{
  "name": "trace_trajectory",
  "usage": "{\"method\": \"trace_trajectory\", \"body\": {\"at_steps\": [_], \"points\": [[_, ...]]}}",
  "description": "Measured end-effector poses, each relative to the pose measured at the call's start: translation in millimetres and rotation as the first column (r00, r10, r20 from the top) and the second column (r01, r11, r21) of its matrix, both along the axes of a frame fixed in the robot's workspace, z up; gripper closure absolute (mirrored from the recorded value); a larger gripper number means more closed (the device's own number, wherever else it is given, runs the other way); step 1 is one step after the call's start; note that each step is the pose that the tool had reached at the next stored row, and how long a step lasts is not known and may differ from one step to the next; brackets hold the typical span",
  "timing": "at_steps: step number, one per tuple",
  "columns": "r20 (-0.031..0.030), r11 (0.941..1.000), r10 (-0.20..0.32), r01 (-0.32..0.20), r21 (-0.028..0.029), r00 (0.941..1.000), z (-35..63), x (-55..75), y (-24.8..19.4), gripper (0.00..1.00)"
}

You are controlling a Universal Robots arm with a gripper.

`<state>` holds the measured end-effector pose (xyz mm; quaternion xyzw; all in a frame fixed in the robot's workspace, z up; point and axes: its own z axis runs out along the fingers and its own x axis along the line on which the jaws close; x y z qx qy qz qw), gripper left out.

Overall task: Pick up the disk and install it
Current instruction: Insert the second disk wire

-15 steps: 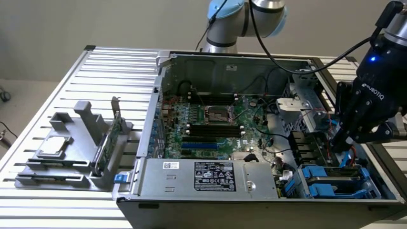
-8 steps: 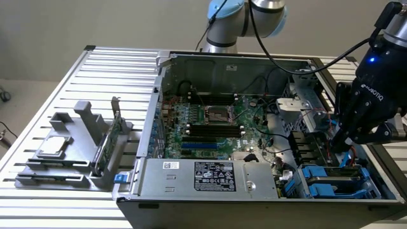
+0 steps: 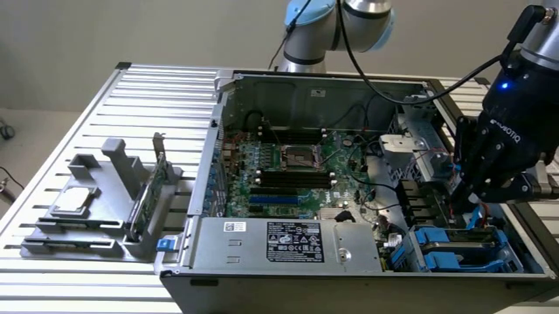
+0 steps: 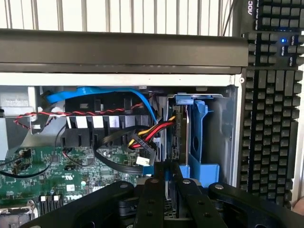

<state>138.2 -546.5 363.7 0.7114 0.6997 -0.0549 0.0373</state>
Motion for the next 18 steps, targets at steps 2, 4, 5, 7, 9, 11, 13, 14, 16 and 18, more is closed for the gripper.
{"method": "trace_trajectory", "body": {"at_steps": [2, 4, 5, 7, 9, 11, 13, 14, 16, 18], "points": [[0.0018, 1.0000, 0.000, 0.000, 0.0036, 1.0000, -0.5, 0.0, -4.1, 0.83], [0.0041, 1.0000, 0.000, 0.000, 0.0087, 1.0000, -1.4, -0.1, -8.0, 0.83], [0.0060, 0.9999, 0.000, 0.000, 0.0133, 1.0000, -2.1, -0.1, -10.5, 0.83], [0.0087, 0.9997, 0.000, 0.000, 0.0250, 1.0000, -4.0, -0.1, -14.4, 0.83], [0.0101, 0.9994, 0.000, 0.000, 0.0357, 0.9999, -5.1, 0.1, -17.0, 0.83], [0.0115, 0.9989, 0.000, 0.000, 0.0473, 0.9999, -6.0, 0.5, -19.3, 0.83], [0.0128, 0.9983, -0.001, 0.000, 0.0583, 0.9999, -6.7, 1.2, -20.9, 0.83], [0.0135, 0.9980, -0.001, 0.000, 0.0637, 0.9999, -7.1, 1.7, -21.6, 0.83], [0.0145, 0.9973, -0.001, 0.000, 0.0741, 0.9999, -7.7, 3.0, -23.2, 0.83], [0.0153, 0.9964, -0.001, 0.000, 0.0842, 0.9999, -8.5, 4.5, -25.1, 0.83]]}}
